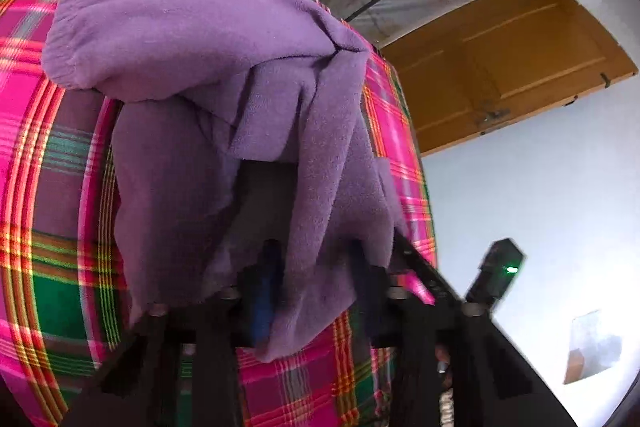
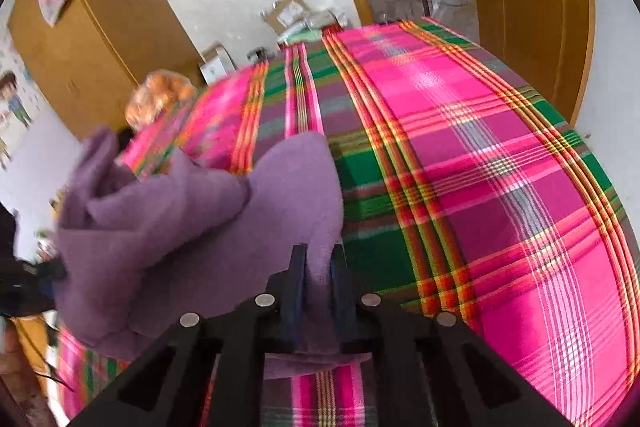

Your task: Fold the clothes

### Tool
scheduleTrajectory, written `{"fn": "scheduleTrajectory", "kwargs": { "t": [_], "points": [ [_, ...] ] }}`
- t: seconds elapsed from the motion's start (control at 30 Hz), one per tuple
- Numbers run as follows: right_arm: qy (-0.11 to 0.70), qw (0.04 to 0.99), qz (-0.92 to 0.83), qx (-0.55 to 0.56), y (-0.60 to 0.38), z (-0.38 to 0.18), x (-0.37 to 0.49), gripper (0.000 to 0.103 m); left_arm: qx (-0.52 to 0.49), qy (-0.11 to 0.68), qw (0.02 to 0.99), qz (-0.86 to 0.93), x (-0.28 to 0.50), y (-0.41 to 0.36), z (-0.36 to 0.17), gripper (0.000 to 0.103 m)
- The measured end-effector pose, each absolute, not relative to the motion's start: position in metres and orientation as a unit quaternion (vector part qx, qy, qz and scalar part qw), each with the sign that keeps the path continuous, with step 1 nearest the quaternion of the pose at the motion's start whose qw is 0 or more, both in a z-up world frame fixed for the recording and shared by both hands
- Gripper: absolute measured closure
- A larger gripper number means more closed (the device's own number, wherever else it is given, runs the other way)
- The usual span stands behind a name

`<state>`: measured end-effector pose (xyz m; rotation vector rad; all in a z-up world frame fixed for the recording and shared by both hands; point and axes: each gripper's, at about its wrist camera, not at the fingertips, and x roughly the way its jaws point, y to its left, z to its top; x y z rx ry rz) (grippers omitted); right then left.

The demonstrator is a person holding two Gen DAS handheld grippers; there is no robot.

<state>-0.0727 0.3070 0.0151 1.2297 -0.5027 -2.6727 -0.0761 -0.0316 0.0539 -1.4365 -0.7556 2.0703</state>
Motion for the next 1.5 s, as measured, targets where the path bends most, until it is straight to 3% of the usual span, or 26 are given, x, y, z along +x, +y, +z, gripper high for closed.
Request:
{"fn": "scheduleTrajectory", "kwargs": {
  "t": [0.03, 0.13, 0.47, 0.7, 0.8, 1.0, 1.17, 1.27, 1.4, 1.47, 1.5],
  "points": [
    [-0.180, 0.078, -0.894, 0.403, 0.312, 0.018, -0.069, 0.093, -0.526, -0.275, 0.252, 0.764, -0.077, -0.032, 0.055, 0.092],
    [-0.187, 0.071, -0.900, 0.386, 0.318, 0.030, -0.061, 0.093, -0.514, -0.281, 0.248, 0.771, -0.078, -0.037, 0.058, 0.097],
    [-0.172, 0.011, -0.918, 0.357, 0.341, 0.053, -0.037, 0.093, -0.502, -0.310, 0.240, 0.771, -0.080, -0.051, 0.058, 0.098],
    [-0.055, -0.067, -0.927, 0.366, 0.311, 0.045, -0.027, 0.089, -0.522, -0.310, 0.250, 0.754, -0.083, -0.043, 0.049, 0.099],
    [-0.009, -0.030, -0.940, 0.339, 0.285, 0.050, -0.014, 0.074, -0.515, -0.314, 0.242, 0.760, -0.086, -0.047, 0.051, 0.099],
    [0.011, 0.139, -0.917, 0.375, 0.230, 0.036, -0.009, 0.073, -0.498, -0.332, 0.214, 0.772, -0.089, -0.062, 0.055, 0.099],
    [0.025, 0.174, -0.900, 0.400, 0.202, 0.019, -0.016, 0.060, -0.510, -0.335, 0.221, 0.761, -0.091, -0.062, 0.051, 0.099],
    [0.047, 0.181, -0.890, 0.415, 0.188, 0.008, -0.018, 0.058, -0.515, -0.330, 0.224, 0.758, -0.099, -0.048, 0.050, 0.093],
    [0.060, 0.154, -0.897, 0.410, 0.183, 0.005, -0.022, 0.060, -0.530, -0.328, 0.232, 0.747, -0.098, -0.040, 0.046, 0.085],
    [0.053, 0.137, -0.900, 0.409, 0.187, 0.005, -0.024, 0.079, -0.538, -0.328, 0.237, 0.739, -0.098, -0.034, 0.043, 0.081],
    [0.047, 0.132, -0.902, 0.408, 0.191, 0.006, -0.024, 0.083, -0.542, -0.328, 0.239, 0.736, -0.097, -0.031, 0.042, 0.080]
  ]
}}
